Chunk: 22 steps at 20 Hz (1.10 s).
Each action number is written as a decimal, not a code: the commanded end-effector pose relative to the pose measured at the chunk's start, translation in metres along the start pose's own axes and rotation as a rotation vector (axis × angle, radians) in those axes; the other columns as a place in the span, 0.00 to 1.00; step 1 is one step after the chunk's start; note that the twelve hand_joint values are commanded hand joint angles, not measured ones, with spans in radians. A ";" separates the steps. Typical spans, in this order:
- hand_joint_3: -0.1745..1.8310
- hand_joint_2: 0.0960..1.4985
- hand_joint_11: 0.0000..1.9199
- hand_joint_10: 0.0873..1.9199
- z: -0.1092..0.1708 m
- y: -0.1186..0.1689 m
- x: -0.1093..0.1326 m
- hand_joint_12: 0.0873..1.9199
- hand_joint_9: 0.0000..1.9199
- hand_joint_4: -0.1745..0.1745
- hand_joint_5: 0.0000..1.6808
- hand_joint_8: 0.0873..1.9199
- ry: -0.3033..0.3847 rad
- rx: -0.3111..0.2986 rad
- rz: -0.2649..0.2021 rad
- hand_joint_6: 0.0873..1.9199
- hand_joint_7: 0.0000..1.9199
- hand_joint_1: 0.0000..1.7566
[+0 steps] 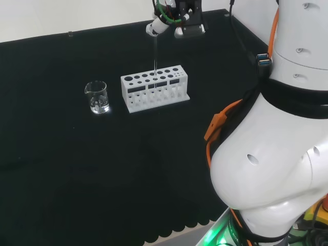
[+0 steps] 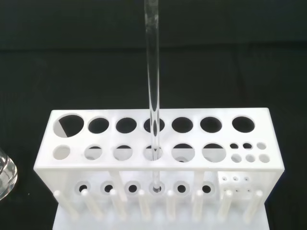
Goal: Take the glass rod from the white test tube rack.
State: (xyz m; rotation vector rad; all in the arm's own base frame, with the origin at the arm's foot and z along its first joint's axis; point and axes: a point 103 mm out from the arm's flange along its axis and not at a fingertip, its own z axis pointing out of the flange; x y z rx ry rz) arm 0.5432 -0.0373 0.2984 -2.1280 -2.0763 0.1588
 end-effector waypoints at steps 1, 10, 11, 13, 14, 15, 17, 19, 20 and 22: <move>0.37 0.53 0.27 0.32 0.009 0.000 0.007 0.66 0.36 0.15 0.24 0.37 -0.004 0.015 -0.011 0.27 0.30 0.35; 0.38 0.55 0.30 0.32 0.022 0.009 0.010 0.66 0.43 0.11 0.26 0.38 0.007 0.046 -0.040 0.45 0.35 0.37; 0.38 0.55 0.30 0.32 0.025 0.011 0.011 0.66 0.43 0.11 0.26 0.38 0.003 0.051 -0.041 0.45 0.35 0.37; 0.38 0.55 0.31 0.32 0.027 0.012 0.010 0.66 0.43 0.11 0.26 0.38 0.007 0.046 -0.047 0.46 0.35 0.37; 0.38 0.55 0.31 0.32 0.028 0.013 0.010 0.66 0.44 0.11 0.26 0.38 0.008 0.047 -0.049 0.46 0.35 0.38; 0.38 0.55 0.32 0.32 0.029 0.013 0.010 0.66 0.44 0.10 0.27 0.38 0.021 0.047 -0.072 0.47 0.35 0.40; 0.38 0.56 0.32 0.32 0.031 0.014 0.007 0.66 0.45 0.10 0.28 0.38 0.031 0.043 -0.079 0.48 0.35 0.43; 0.38 0.55 0.33 0.31 0.031 0.016 0.005 0.65 0.46 0.09 0.29 0.38 0.031 0.042 -0.078 0.48 0.35 0.45; 0.39 0.55 0.34 0.31 0.031 0.017 0.005 0.65 0.47 0.09 0.29 0.38 0.034 0.043 -0.079 0.49 0.34 0.46; 0.39 0.55 0.36 0.31 0.032 0.019 0.005 0.64 0.50 0.08 0.31 0.39 0.034 0.046 -0.081 0.49 0.34 0.50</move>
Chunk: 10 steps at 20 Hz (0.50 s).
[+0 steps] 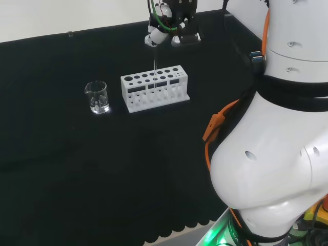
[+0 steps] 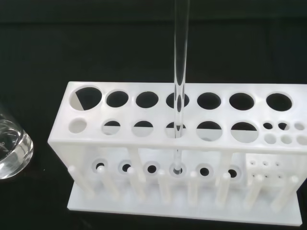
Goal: Take the glass rod from the white test tube rack.
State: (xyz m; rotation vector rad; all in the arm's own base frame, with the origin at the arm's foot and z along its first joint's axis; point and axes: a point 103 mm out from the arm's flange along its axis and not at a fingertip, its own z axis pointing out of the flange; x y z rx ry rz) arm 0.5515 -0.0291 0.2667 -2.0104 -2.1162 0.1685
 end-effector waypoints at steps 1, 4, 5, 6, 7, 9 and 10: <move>0.40 0.55 0.36 0.32 0.002 0.007 -0.002 0.64 0.50 0.08 0.31 0.39 0.011 0.001 -0.004 0.50 0.34 0.51; 0.42 0.54 0.38 0.32 0.003 0.010 -0.002 0.64 0.52 0.07 0.33 0.39 0.013 0.003 -0.003 0.50 0.34 0.53; 0.42 0.54 0.38 0.33 0.003 0.010 -0.001 0.64 0.53 0.06 0.33 0.39 0.008 0.002 -0.003 0.51 0.35 0.53; 0.42 0.54 0.39 0.33 0.003 0.010 -0.001 0.64 0.53 0.06 0.34 0.39 0.008 0.001 -0.004 0.51 0.35 0.54; 0.43 0.54 0.40 0.33 0.004 0.011 -0.001 0.64 0.54 0.05 0.34 0.39 0.006 0.003 -0.004 0.51 0.35 0.54; 0.44 0.54 0.41 0.34 0.004 0.011 -0.001 0.63 0.55 0.03 0.35 0.39 0.005 0.004 -0.005 0.51 0.36 0.55; 0.44 0.54 0.42 0.34 0.005 0.011 -0.001 0.63 0.56 0.03 0.36 0.39 0.004 0.003 -0.006 0.51 0.36 0.55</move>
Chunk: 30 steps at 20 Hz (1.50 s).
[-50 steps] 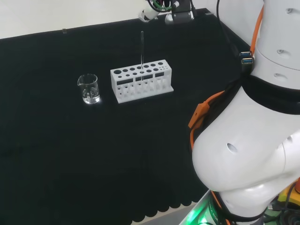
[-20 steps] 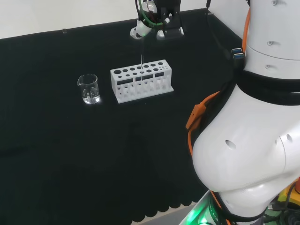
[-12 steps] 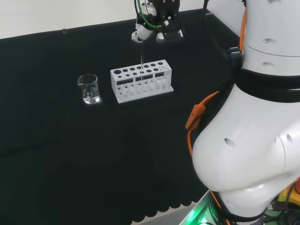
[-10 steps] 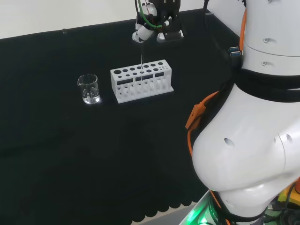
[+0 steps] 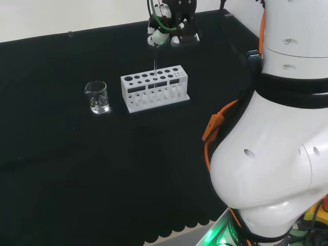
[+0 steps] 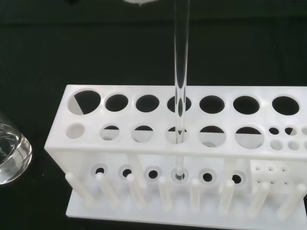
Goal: Take the glass rod from the white test tube rack.
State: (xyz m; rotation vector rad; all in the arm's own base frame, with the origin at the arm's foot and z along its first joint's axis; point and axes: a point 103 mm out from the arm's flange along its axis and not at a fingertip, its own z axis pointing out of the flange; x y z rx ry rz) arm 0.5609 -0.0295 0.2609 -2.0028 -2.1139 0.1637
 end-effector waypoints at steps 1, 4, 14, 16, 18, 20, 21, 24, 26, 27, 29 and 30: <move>0.44 0.53 0.43 0.34 0.002 0.001 -0.001 0.63 0.56 0.02 0.36 0.39 -0.003 -0.001 -0.003 0.52 0.36 0.56; 0.45 0.53 0.47 0.36 0.003 0.002 -0.001 0.62 0.59 0.00 0.37 0.40 -0.006 -0.003 -0.004 0.52 0.37 0.57; 0.11 0.78 0.62 0.40 0.011 0.005 0.000 0.56 0.65 0.00 0.48 0.44 0.020 -0.028 -0.034 0.65 0.44 0.63; 0.10 0.78 0.65 0.40 0.013 0.006 0.002 0.54 0.66 0.00 0.48 0.44 0.021 -0.034 -0.042 0.64 0.46 0.63; 0.10 0.78 0.68 0.40 0.013 0.006 0.004 0.52 0.67 0.00 0.49 0.45 0.026 -0.051 -0.047 0.63 0.48 0.63; 0.10 0.76 0.73 0.40 0.011 0.005 0.006 0.47 0.70 0.32 0.50 0.52 0.039 -0.084 -0.051 0.61 0.50 0.67; 0.09 0.75 0.75 0.41 0.011 0.004 0.007 0.44 0.71 0.37 0.51 0.54 0.044 -0.101 -0.049 0.59 0.51 0.68; 0.23 0.63 0.82 0.42 0.006 -0.002 0.010 0.34 0.76 0.14 0.53 0.56 0.018 -0.148 -0.048 0.55 0.56 0.71; 0.46 0.45 0.85 0.42 0.001 -0.009 0.013 0.31 0.81 0.03 0.57 0.58 -0.007 -0.175 -0.046 0.55 0.60 0.73; 0.51 0.40 0.86 0.41 -0.003 -0.012 0.014 0.32 0.83 0.01 0.60 0.57 -0.005 -0.173 -0.043 0.53 0.62 0.74; 0.57 0.33 0.86 0.38 -0.012 -0.020 0.019 0.33 0.85 0.00 0.65 0.53 -0.004 -0.185 -0.041 0.47 0.66 0.75; 0.58 0.31 0.86 0.36 -0.017 -0.023 0.020 0.32 0.86 0.00 0.67 0.51 -0.006 -0.190 -0.040 0.44 0.67 0.75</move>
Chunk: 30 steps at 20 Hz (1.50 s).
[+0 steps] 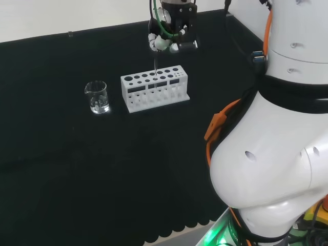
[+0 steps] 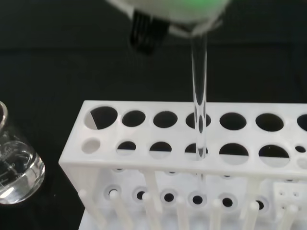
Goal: Take the glass rod from the white test tube rack.
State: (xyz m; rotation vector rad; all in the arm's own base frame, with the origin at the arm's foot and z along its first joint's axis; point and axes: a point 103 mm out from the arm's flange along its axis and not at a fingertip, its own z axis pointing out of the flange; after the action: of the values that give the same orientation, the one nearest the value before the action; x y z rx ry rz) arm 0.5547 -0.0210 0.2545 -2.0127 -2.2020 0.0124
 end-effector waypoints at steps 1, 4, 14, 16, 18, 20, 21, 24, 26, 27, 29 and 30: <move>0.58 0.30 0.86 0.34 -0.032 -0.016 0.016 0.31 0.87 0.00 0.68 0.49 -0.028 -0.072 0.000 0.42 0.68 0.75; 0.58 0.29 0.86 0.30 -0.040 -0.020 0.020 0.29 0.88 0.00 0.71 0.46 -0.003 -0.061 0.013 0.37 0.70 0.76; 0.56 0.28 0.88 0.24 -0.136 -0.087 0.060 0.27 0.92 0.00 0.77 0.42 -0.053 -0.203 -0.005 0.26 0.72 0.76; 0.56 0.28 0.88 0.23 -0.143 -0.096 0.063 0.26 0.92 0.00 0.77 0.41 -0.056 -0.210 -0.003 0.26 0.72 0.76; 0.56 0.28 0.88 0.22 -0.147 -0.103 0.065 0.26 0.93 0.00 0.77 0.41 -0.057 -0.211 0.000 0.25 0.72 0.76; 0.56 0.28 0.89 0.21 -0.150 -0.107 0.066 0.26 0.93 0.00 0.77 0.41 -0.056 -0.210 -0.003 0.25 0.73 0.76; 0.56 0.28 0.89 0.21 -0.150 -0.108 0.066 0.26 0.93 0.00 0.77 0.41 -0.051 -0.212 -0.004 0.25 0.73 0.76; 0.56 0.28 0.89 0.21 -0.151 -0.111 0.067 0.26 0.93 0.00 0.77 0.40 -0.046 -0.219 -0.008 0.25 0.73 0.76; 0.56 0.28 0.89 0.21 -0.152 -0.113 0.067 0.26 0.93 0.00 0.77 0.40 -0.040 -0.222 -0.009 0.25 0.73 0.76; 0.56 0.28 0.89 0.21 -0.153 -0.114 0.067 0.26 0.93 0.00 0.77 0.40 -0.035 -0.225 -0.009 0.25 0.73 0.76; 0.56 0.28 0.89 0.21 -0.155 -0.117 0.067 0.26 0.93 0.00 0.77 0.40 -0.028 -0.230 -0.012 0.25 0.73 0.76; 0.56 0.28 0.89 0.21 -0.155 -0.119 0.068 0.26 0.93 0.00 0.77 0.40 -0.028 -0.235 -0.016 0.25 0.73 0.76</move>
State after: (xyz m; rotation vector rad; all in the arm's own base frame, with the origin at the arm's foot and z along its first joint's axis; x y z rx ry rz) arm 0.4580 0.0181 0.4270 -2.1347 -2.3320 -0.2117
